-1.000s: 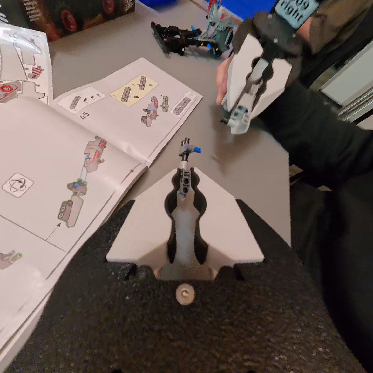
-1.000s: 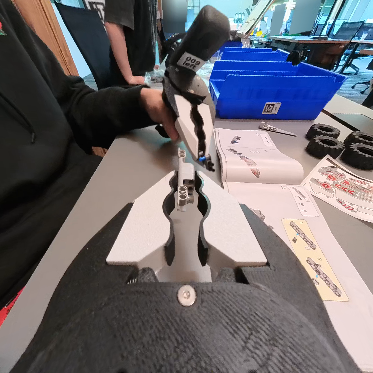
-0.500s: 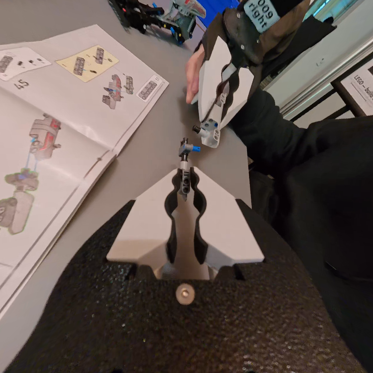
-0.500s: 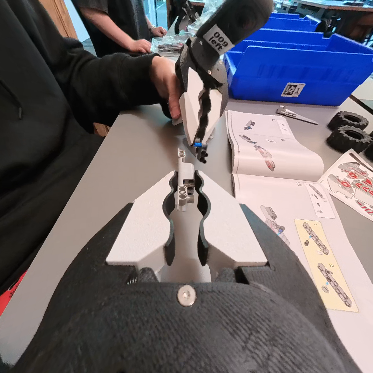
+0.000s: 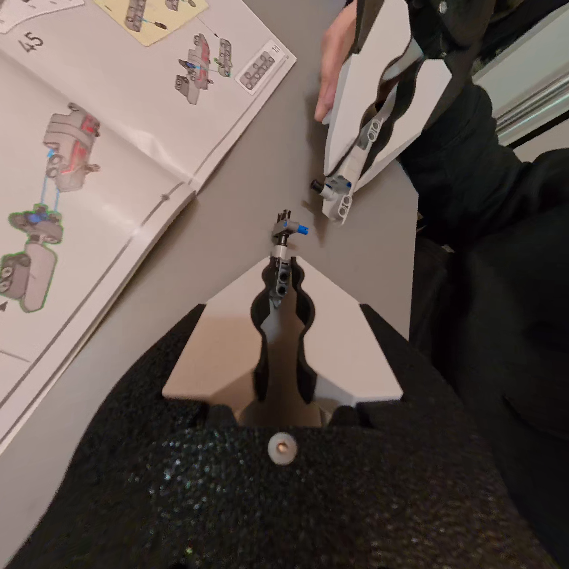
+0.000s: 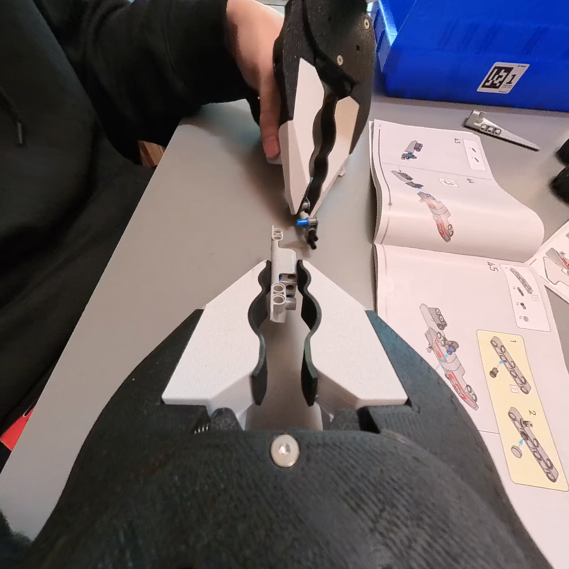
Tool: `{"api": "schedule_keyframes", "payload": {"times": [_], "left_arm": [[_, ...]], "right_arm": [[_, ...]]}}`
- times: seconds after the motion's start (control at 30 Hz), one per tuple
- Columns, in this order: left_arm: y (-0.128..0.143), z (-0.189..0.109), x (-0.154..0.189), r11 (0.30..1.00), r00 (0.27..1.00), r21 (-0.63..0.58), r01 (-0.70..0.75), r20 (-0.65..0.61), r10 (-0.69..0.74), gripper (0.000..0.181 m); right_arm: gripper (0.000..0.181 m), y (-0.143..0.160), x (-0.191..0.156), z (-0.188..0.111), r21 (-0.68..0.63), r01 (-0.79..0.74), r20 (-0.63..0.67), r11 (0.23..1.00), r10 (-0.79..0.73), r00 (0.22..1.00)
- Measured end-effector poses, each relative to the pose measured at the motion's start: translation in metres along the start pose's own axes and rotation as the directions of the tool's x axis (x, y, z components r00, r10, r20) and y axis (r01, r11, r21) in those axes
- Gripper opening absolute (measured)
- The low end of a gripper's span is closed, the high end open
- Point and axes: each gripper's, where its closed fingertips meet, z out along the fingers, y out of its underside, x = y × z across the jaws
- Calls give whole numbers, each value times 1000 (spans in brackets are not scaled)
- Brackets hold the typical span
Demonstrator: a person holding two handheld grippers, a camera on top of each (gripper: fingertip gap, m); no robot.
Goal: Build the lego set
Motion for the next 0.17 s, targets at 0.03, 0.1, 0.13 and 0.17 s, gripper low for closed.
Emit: {"api": "schedule_keyframes", "payload": {"times": [0.03, 0.1, 0.13, 0.17], "left_arm": [[-1, -1, -2, 1000, 1000, 10, 8, 4, -8, 7], [-2, -3, -6, 1000, 1000, 24, -1, 18, 1, 7], [-3, -3, -7, 1000, 1000, 31, -2, 26, 1, 7], [-4, -4, -8, 999, 999, 34, -9, 32, 8, 7]], "right_arm": [[15, 0, 0, 0, -2, -2, 0, 1000, 2, 1000], [15, 1, 0, 1, -9, -1, 2, 1000, 1, 1000], [16, 2, 0, 1, -13, 1, 2, 1000, -1, 1000], [15, 2, 0, 2, -17, 3, 0, 1000, -3, 1000]]}}
